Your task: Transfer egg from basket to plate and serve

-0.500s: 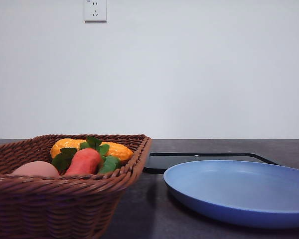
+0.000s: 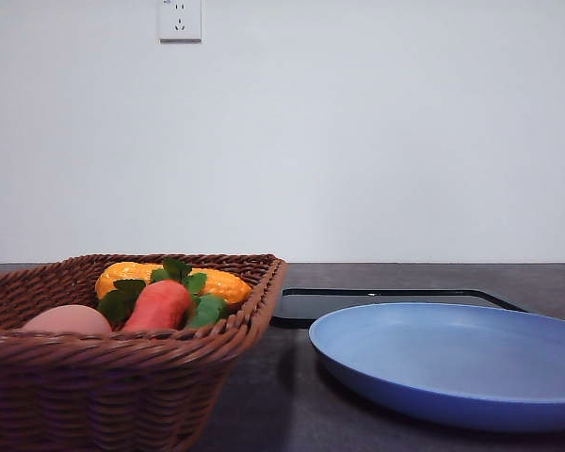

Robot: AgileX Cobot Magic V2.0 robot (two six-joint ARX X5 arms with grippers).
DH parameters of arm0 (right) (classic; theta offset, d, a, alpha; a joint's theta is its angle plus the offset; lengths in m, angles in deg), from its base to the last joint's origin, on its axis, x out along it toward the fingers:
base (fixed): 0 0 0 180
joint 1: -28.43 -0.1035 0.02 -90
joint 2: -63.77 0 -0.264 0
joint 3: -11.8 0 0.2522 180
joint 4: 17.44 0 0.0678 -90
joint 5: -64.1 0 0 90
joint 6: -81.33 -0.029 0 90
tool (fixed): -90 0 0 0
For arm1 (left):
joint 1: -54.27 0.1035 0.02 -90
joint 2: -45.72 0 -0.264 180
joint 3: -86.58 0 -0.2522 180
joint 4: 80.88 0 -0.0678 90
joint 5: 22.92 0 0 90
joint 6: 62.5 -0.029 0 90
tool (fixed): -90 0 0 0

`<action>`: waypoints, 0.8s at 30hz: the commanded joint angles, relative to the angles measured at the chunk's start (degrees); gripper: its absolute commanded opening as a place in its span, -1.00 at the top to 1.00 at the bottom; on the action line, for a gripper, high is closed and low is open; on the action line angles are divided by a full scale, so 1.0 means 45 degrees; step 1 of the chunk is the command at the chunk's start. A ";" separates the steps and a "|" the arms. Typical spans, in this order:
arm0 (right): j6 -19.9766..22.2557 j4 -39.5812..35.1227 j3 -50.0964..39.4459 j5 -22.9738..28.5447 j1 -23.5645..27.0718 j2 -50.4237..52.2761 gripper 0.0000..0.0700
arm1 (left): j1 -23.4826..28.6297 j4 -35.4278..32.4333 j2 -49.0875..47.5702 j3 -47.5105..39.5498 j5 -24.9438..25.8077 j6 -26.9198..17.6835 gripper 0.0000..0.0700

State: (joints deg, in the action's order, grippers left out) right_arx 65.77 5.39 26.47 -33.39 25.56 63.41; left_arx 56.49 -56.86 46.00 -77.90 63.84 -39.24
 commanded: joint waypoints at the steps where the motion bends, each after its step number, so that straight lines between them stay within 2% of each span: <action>1: -0.0562 -0.0087 0.0211 -0.0005 0.0005 0.0034 1.00 | 0.0005 0.0142 -0.0005 -0.0129 0.0248 0.0353 1.00; 5: -0.0873 0.0479 0.0843 0.0005 0.0015 0.0005 1.00 | 0.0005 0.0540 0.0018 0.0437 0.0862 0.0572 1.00; 7: -0.0881 0.0914 0.1323 0.0005 0.0015 -0.0148 1.00 | 0.0005 0.0829 0.0124 0.0846 0.1526 0.1080 1.00; 10: -0.0881 0.1561 0.2144 0.0101 0.0015 -0.0542 1.00 | 0.0005 0.1147 0.0513 0.1439 0.2373 0.1337 1.00; 17: -0.0872 0.2639 0.4237 -0.0084 0.0015 -0.2315 1.00 | 0.0005 0.1257 0.2100 0.2822 0.2982 0.1283 1.00; 24: -0.0514 0.4008 0.6126 -0.1144 0.0015 -0.4831 1.00 | 0.0000 0.1274 0.4585 0.4614 0.4625 0.0362 1.00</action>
State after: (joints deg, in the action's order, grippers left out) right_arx 62.96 23.18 53.20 -38.05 25.56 42.88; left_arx 56.49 -50.63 65.12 -58.31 83.63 -35.41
